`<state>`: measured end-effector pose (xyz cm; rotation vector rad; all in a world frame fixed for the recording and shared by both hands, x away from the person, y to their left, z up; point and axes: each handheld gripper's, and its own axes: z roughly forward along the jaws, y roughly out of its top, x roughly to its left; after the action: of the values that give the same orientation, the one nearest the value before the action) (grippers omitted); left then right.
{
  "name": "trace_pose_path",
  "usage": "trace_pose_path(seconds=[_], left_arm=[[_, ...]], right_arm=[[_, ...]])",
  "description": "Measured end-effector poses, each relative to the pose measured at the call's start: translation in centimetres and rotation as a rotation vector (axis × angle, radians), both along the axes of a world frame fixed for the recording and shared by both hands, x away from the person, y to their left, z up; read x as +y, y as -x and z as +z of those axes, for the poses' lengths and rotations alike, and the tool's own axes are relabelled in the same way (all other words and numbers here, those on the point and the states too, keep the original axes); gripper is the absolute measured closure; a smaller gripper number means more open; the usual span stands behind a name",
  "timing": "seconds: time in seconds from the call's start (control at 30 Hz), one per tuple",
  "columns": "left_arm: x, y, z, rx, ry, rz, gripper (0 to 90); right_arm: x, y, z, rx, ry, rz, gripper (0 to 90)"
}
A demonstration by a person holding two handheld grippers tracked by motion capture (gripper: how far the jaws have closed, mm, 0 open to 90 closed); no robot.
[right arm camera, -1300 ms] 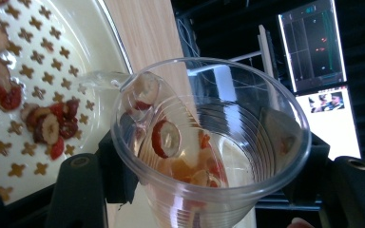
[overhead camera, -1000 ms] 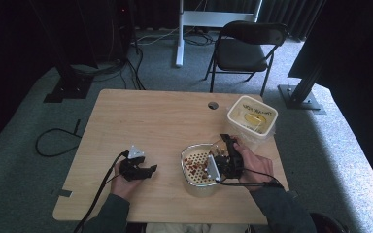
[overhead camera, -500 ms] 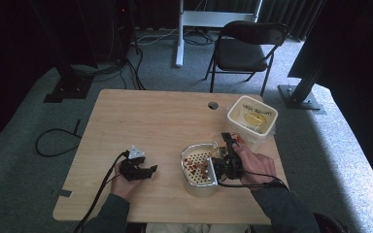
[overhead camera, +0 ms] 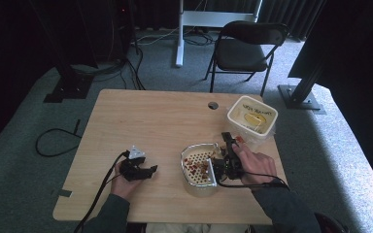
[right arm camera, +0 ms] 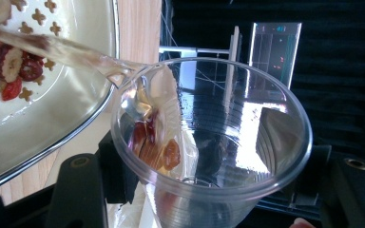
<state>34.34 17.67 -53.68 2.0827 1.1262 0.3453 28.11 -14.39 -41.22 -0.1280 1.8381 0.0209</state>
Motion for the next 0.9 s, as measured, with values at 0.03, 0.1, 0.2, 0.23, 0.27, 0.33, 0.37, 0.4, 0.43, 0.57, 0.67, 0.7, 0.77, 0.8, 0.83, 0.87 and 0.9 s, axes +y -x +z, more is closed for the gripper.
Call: trace_pose_path(seconds=[0.03, 0.1, 0.2, 0.23, 0.27, 0.33, 0.37, 0.4, 0.43, 0.57, 0.67, 0.7, 0.77, 0.8, 0.83, 0.87, 0.9], left_arm=[[-0.01, 0.00, -0.01, 0.000, 0.000, 0.000, 33.1], [-0.01, 0.00, -0.01, 0.000, -0.001, 0.000, 33.1], [-0.01, 0.00, -0.01, 0.001, 0.000, 0.000, 33.1], [0.00, -0.01, -0.01, 0.001, 0.000, 0.000, 33.1], [0.00, -0.01, -0.01, 0.002, -0.001, -0.001, 33.1], [-0.02, 0.00, -0.02, 0.002, -0.001, 0.000, 33.1], [-0.02, -0.01, -0.03, 0.002, -0.001, 0.000, 33.1], [-0.03, -0.01, -0.05, 0.002, -0.001, 0.000, 33.1], [-0.02, -0.02, -0.05, 0.002, -0.001, 0.000, 33.0], [-0.03, -0.02, -0.04, 0.002, -0.002, -0.001, 33.1], [-0.02, -0.03, -0.05, 0.004, -0.004, -0.002, 33.1], [-0.03, -0.04, -0.06, 0.004, -0.004, -0.002, 33.1], [-0.04, -0.04, -0.07, 0.004, -0.004, -0.001, 33.1], [-0.03, -0.04, -0.07, 0.005, -0.006, -0.002, 33.1], [-0.04, -0.05, -0.08, 0.006, -0.005, -0.003, 33.1], [-0.04, -0.05, -0.08, 0.007, -0.006, -0.004, 33.1], [-0.05, -0.05, -0.08, 0.007, -0.007, -0.004, 33.1]], right_arm=[[0.01, 0.01, -0.03, 0.000, 0.003, 0.000, 34.9], [0.02, 0.01, -0.11, -0.003, 0.013, -0.003, 34.9], [0.05, 0.00, -0.29, -0.012, 0.044, -0.001, 35.0], [0.07, 0.04, -0.38, -0.013, 0.049, -0.004, 35.0], [0.09, 0.05, -0.40, -0.016, 0.057, -0.001, 34.9], [0.12, 0.08, -0.45, -0.024, 0.075, 0.000, 35.0], [0.15, 0.10, -0.46, -0.026, 0.082, 0.001, 35.0], [0.18, 0.13, -0.46, -0.029, 0.088, -0.001, 34.9], [0.20, 0.13, -0.46, -0.032, 0.096, 0.002, 34.9], [0.27, 0.17, -0.55, -0.043, 0.112, -0.001, 34.9], [0.35, 0.18, -0.52, -0.041, 0.118, 0.001, 34.9], [0.38, 0.18, -0.51, -0.043, 0.122, 0.002, 34.9], [0.44, 0.20, -0.53, -0.048, 0.131, 0.003, 34.9], [0.47, 0.22, -0.53, -0.049, 0.135, 0.004, 34.9], [0.50, 0.24, -0.52, -0.049, 0.137, 0.005, 34.9], [0.53, 0.25, -0.50, -0.052, 0.145, 0.006, 34.9], [0.56, 0.25, -0.51, -0.056, 0.152, 0.007, 34.9]])
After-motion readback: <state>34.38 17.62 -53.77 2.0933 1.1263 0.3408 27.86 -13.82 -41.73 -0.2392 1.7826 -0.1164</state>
